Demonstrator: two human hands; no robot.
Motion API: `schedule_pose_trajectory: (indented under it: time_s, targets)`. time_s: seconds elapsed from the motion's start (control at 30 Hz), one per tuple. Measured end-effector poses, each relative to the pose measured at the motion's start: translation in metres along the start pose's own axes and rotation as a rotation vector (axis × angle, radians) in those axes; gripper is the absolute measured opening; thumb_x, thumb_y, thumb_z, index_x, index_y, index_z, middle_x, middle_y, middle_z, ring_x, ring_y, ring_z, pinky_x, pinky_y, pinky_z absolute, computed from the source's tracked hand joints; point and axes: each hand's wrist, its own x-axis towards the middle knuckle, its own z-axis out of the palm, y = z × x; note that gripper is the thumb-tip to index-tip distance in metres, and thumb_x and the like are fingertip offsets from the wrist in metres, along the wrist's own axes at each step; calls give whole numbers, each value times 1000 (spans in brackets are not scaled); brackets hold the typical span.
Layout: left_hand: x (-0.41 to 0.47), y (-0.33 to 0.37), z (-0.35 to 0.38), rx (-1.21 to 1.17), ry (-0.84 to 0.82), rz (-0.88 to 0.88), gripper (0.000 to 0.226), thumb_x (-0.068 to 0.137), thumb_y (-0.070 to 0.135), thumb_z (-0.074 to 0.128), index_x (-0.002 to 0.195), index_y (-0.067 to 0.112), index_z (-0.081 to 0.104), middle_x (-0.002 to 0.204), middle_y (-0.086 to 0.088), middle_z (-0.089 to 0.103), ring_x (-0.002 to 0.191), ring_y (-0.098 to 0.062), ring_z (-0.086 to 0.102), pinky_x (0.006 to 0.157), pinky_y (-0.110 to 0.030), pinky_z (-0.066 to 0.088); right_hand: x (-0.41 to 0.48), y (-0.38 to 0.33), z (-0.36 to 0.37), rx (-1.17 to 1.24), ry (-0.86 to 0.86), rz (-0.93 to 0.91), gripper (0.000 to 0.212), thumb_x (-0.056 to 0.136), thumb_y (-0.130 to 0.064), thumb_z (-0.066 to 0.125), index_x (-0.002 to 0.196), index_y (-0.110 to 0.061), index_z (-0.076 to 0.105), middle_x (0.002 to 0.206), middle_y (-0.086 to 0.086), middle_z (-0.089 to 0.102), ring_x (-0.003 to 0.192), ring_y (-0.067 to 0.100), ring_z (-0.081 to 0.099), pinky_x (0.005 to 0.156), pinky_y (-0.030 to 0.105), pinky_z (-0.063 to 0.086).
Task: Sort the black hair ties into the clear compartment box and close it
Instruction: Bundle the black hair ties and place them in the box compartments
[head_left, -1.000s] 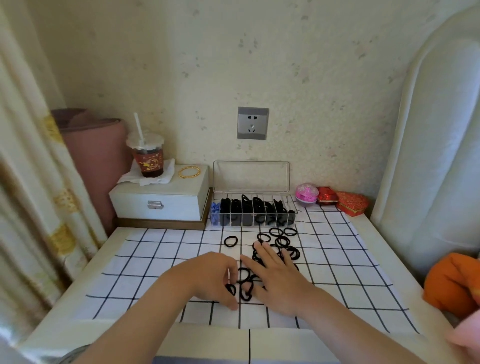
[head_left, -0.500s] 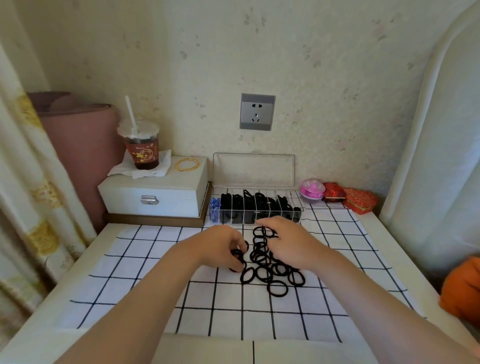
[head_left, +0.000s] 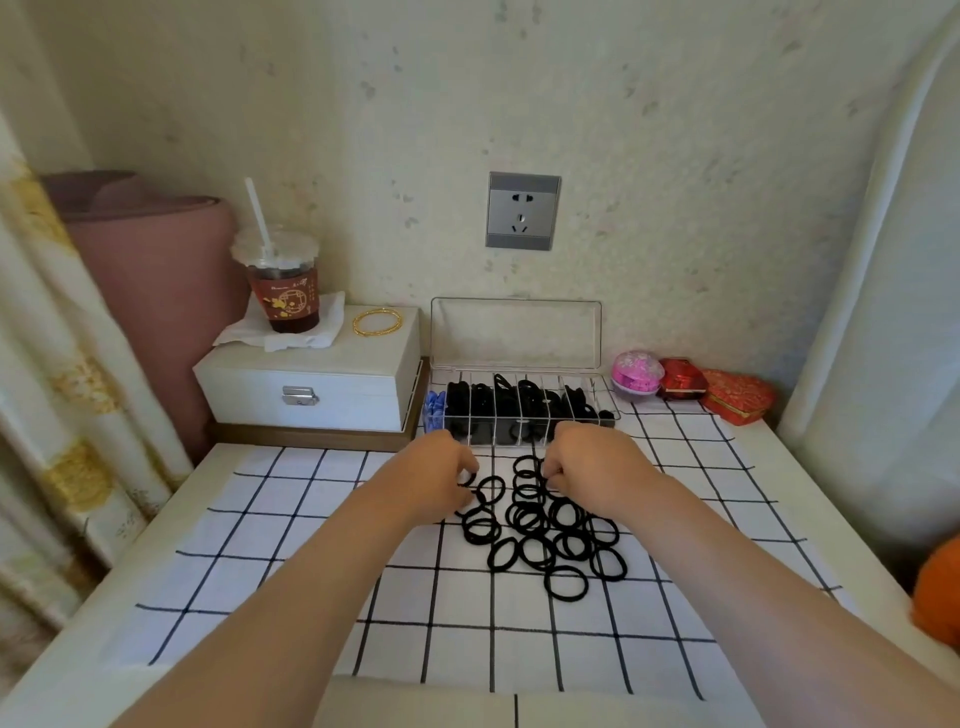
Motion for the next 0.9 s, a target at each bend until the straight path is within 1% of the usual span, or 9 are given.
schedule_pose_trajectory:
  time_s: [0.13,0.2,0.33,0.47,0.57,0.63,0.73,0.8,0.9]
  targets:
    - [8,7,-2,24,-48,-107,29,91,27,68,117,14,72,123,-4,62,111,-20,61,98,-31,49,-7,1,-7,152,35,35,17,86,-28,60,81,-15,71,91,2,66,78,21,64,73,38,57]
    - [9,7,-1,46,-60,-118,28,93,26,65,115,9,70,118,-8,64,105,-22,63,94,-32,52,-8,5,-15,343,80,85,11,86,-24,65,84,-16,72,84,-1,71,78,16,67,73,33,57]
    - [4,2,7,88,-10,-21,23,97,19,53,105,2,67,118,-13,55,98,-26,59,84,-32,49,-9,6,-27,673,107,139,10,88,-17,68,89,-27,69,77,-10,68,67,3,64,64,18,48]
    - [2,5,3,62,53,19,24,99,16,46,103,1,65,116,-18,57,101,-29,56,83,-32,44,-7,-6,-25,807,-28,129,6,92,-18,67,95,-22,71,84,-5,72,59,10,66,52,17,48]
    - [-2,4,-9,-18,45,15,16,103,19,43,102,12,57,103,-9,62,84,-17,53,72,-27,42,-4,-15,-17,744,-93,105,18,91,-20,69,109,-19,73,96,-2,73,64,12,65,61,18,51]
    - [-4,0,-14,-163,50,0,13,104,23,41,101,17,52,97,-3,65,81,-11,57,70,-26,45,0,-16,-12,517,-95,93,26,91,-24,68,117,-17,72,108,2,72,81,12,63,77,26,52]
    - [-7,-1,-20,-330,39,4,8,103,25,45,101,23,52,94,5,68,77,-3,58,66,-21,43,2,-19,-9,230,-152,90,32,92,-24,63,123,-23,69,119,0,68,108,21,64,86,32,52]
    - [-9,0,-24,-409,14,20,3,98,25,56,99,27,56,89,7,66,79,-7,60,72,-22,47,4,-22,-10,173,-173,115,31,91,-22,62,121,-26,71,117,-1,69,106,22,65,83,33,54]
    - [-13,0,-25,-450,-133,54,16,89,21,69,102,28,63,89,6,70,83,-8,67,83,-27,55,7,-26,-13,128,-194,144,18,91,-23,62,104,-20,75,100,2,73,94,23,68,75,31,55]
